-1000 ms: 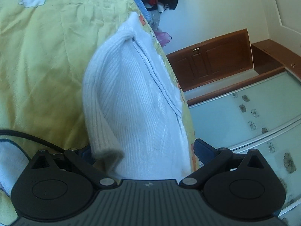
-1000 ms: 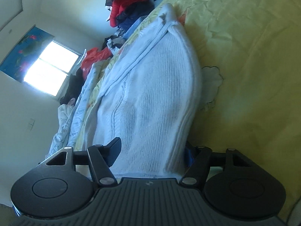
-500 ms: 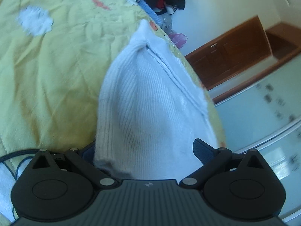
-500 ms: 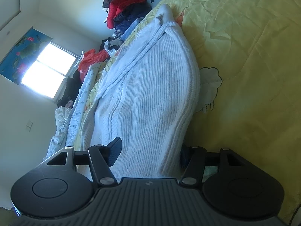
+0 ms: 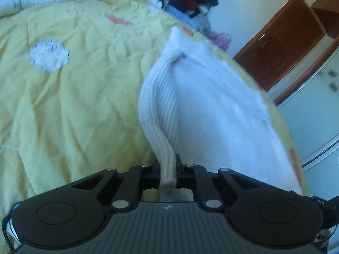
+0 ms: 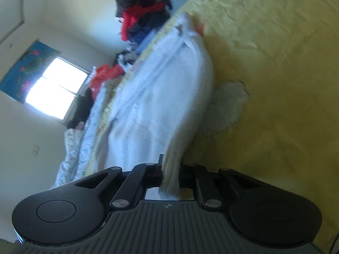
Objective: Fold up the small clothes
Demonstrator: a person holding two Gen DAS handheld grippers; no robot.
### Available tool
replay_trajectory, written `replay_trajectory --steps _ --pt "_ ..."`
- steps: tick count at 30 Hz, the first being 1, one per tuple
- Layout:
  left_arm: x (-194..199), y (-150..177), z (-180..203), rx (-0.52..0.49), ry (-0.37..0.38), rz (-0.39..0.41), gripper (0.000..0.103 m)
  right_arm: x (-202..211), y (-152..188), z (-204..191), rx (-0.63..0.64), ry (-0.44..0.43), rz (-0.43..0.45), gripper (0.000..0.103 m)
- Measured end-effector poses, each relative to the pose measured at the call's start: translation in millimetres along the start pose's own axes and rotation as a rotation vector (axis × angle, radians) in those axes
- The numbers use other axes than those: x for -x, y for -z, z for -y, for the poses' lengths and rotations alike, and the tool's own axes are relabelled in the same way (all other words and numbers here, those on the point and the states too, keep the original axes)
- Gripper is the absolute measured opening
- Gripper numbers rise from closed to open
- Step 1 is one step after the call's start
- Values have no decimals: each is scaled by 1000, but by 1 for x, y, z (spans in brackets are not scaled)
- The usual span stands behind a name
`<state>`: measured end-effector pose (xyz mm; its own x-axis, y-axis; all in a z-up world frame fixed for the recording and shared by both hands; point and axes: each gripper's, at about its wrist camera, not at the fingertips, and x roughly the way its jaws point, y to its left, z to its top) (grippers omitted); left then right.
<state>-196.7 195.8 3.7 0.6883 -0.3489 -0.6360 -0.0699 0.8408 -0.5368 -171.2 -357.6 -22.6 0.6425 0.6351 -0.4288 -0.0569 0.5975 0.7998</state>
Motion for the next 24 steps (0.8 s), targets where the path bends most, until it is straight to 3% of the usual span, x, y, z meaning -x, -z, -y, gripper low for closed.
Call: replay_trajectory --steps 6,14,19,24 --pt "25 -26 24 -99 70 68 9 10 -20 -28 41 -96 30 12" --pt "24 -62 41 -103 112 124 9 8 -62 -36 -3 -187 65 13" --pt "1 -115 54 -91 114 166 9 -15 -116 -39 1 -234 98 13" --pt "-48 -174 73 -104 66 174 9 -55 -177 -37 8 -237 116 13"
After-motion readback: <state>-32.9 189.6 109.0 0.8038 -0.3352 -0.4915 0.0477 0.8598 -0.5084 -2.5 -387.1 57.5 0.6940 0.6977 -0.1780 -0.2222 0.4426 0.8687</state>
